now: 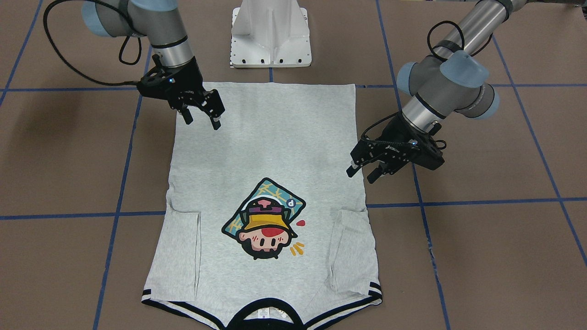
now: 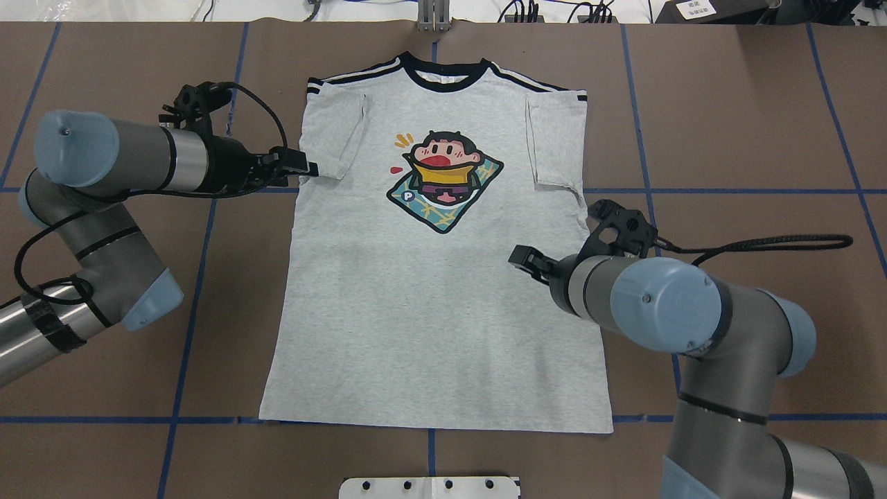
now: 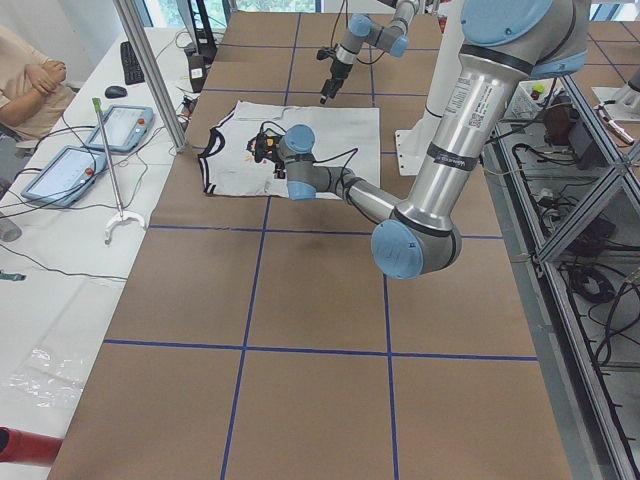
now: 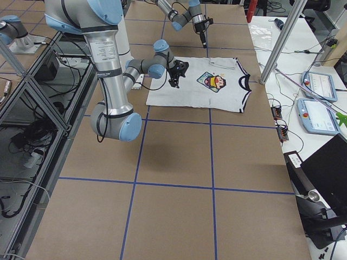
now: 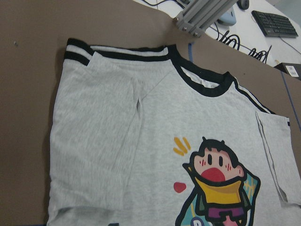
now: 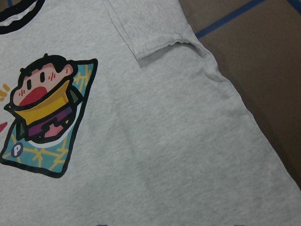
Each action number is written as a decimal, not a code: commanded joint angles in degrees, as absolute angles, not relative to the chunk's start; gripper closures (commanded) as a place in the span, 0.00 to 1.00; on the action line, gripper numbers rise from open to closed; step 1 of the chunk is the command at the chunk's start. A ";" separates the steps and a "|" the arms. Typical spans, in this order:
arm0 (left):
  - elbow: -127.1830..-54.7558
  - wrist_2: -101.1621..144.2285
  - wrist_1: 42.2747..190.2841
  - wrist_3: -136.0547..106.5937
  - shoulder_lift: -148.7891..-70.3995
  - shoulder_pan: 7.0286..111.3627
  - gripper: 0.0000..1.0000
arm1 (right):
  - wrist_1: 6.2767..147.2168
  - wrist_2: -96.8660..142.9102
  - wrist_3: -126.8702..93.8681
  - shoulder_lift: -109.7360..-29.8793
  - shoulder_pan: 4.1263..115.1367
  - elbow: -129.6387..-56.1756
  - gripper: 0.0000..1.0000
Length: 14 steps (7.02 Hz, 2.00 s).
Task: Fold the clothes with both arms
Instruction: 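Lower the right gripper to the hem corner nearest the robot while left waits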
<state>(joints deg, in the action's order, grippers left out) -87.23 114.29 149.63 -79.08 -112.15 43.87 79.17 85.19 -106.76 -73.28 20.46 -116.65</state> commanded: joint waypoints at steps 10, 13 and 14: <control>-91.58 121.20 149.77 -80.42 -108.37 43.86 0.25 | 83.50 80.51 -130.69 -87.19 2.11 -121.11 0.36; -91.58 121.20 149.77 -80.42 -108.37 43.77 0.24 | 83.50 80.51 -130.78 -89.72 2.20 -123.38 1.00; -91.67 121.20 149.77 -80.42 -108.46 43.77 0.24 | 83.50 80.51 -130.78 -90.26 2.11 -123.57 1.00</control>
